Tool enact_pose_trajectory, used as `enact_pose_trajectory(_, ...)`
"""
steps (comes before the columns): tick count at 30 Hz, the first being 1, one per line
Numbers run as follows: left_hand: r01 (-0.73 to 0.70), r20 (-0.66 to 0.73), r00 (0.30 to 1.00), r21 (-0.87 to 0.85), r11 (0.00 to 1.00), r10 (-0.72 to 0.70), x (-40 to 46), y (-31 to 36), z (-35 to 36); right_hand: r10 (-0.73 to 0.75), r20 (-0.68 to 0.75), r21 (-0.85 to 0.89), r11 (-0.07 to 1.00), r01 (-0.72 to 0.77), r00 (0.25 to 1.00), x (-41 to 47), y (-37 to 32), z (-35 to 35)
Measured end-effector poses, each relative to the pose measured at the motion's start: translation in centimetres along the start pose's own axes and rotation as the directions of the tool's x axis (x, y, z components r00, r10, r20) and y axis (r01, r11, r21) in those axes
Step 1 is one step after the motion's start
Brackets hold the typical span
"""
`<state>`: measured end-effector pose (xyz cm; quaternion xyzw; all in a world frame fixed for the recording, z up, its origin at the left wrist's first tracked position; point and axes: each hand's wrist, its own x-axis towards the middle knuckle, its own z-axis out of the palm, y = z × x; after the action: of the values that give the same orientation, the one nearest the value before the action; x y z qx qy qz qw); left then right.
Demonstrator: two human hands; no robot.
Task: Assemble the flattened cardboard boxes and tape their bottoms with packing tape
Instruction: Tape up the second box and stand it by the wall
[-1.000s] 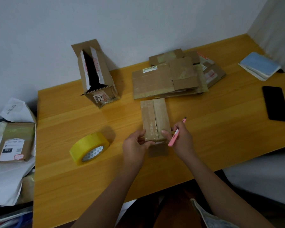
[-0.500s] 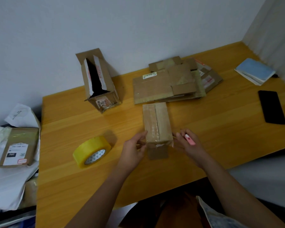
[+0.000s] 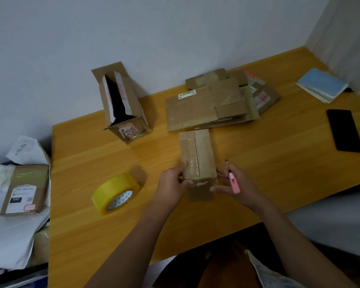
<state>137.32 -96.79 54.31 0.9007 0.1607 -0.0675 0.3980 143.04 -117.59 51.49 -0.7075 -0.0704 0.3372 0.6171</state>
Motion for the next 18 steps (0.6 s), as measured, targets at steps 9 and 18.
enact_pose_trajectory(9,-0.011,0.019,1.000,0.023,1.000,0.011,0.1,-0.1,-0.3,-0.219,-0.221,-0.480,0.873,0.090,0.950,1.2,0.3,1.5)
enact_pose_trajectory(18,-0.023,0.020,1.000,0.008,1.000,0.023,0.3,-0.4,-0.3,-0.248,-0.117,-0.697,0.711,0.098,0.962,1.5,-1.9,-0.5)
